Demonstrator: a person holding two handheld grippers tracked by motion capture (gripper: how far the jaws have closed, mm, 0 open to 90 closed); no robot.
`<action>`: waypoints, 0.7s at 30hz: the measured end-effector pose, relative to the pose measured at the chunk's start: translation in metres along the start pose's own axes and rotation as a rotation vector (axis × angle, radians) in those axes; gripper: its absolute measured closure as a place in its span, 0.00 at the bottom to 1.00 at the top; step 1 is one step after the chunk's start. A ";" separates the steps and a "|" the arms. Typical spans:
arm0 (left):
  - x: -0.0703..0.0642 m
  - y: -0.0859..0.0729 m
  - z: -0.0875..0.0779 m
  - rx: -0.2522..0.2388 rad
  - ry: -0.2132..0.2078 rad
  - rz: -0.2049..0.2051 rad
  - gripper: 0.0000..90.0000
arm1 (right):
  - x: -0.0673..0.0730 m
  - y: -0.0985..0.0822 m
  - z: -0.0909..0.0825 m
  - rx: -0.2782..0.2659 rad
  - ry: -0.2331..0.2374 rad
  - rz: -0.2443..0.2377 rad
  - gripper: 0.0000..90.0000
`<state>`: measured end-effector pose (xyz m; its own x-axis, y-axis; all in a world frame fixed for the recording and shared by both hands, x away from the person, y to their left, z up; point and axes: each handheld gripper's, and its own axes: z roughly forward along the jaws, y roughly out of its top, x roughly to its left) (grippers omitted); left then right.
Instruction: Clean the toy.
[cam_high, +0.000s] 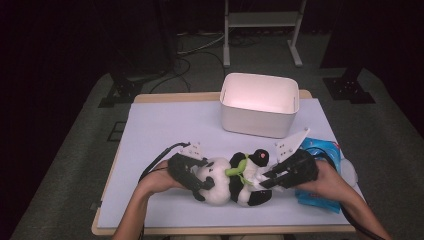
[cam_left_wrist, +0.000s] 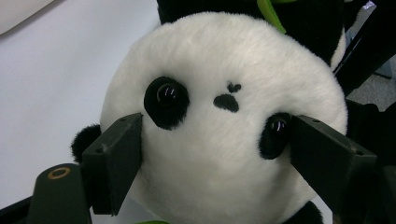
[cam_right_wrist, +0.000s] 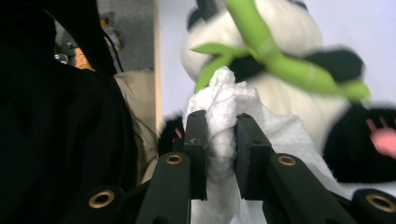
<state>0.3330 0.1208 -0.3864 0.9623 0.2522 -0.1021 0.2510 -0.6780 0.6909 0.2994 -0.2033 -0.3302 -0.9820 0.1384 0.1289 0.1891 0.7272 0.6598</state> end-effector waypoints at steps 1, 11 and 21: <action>0.000 0.000 0.000 0.000 0.000 0.000 0.21 | 0.000 0.000 0.000 0.000 0.000 0.000 0.85; 0.000 0.000 0.000 0.003 0.000 0.008 0.21 | -0.033 -0.048 0.016 0.039 -0.052 0.152 0.85; -0.002 0.001 0.000 0.008 0.002 0.017 0.21 | -0.034 -0.033 0.011 0.026 -0.098 0.122 0.85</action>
<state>0.3308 0.1198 -0.3857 0.9662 0.2420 -0.0889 0.2355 -0.6879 0.6865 0.3267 -0.2247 -0.3651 -0.9474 0.2910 0.1336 0.3085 0.7177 0.6243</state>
